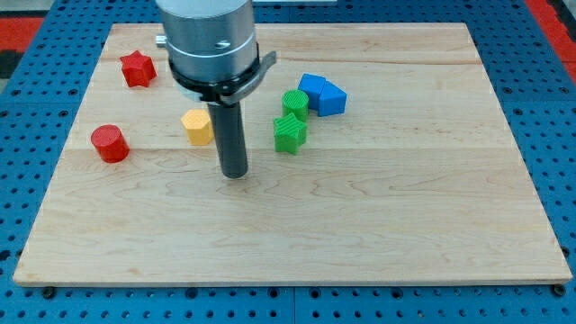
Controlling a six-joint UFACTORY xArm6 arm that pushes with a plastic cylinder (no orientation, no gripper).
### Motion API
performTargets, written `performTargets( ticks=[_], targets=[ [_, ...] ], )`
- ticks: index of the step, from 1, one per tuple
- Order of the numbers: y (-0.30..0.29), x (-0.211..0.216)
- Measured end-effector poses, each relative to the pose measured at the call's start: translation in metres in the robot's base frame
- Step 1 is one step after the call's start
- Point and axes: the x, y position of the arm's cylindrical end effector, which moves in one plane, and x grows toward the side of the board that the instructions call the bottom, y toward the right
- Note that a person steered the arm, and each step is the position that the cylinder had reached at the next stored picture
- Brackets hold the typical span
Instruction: Move the yellow hexagon slightly up
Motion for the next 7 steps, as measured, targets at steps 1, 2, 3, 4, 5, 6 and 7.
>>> performTargets(
  ticks=[1,2,3,4,5,6,7],
  targets=[
    [-0.036,-0.001],
    [-0.056,-0.019],
    [-0.057,-0.042],
    [-0.036,-0.050],
    [0.001,-0.055],
    [0.040,-0.059],
    [0.072,-0.061]
  ],
)
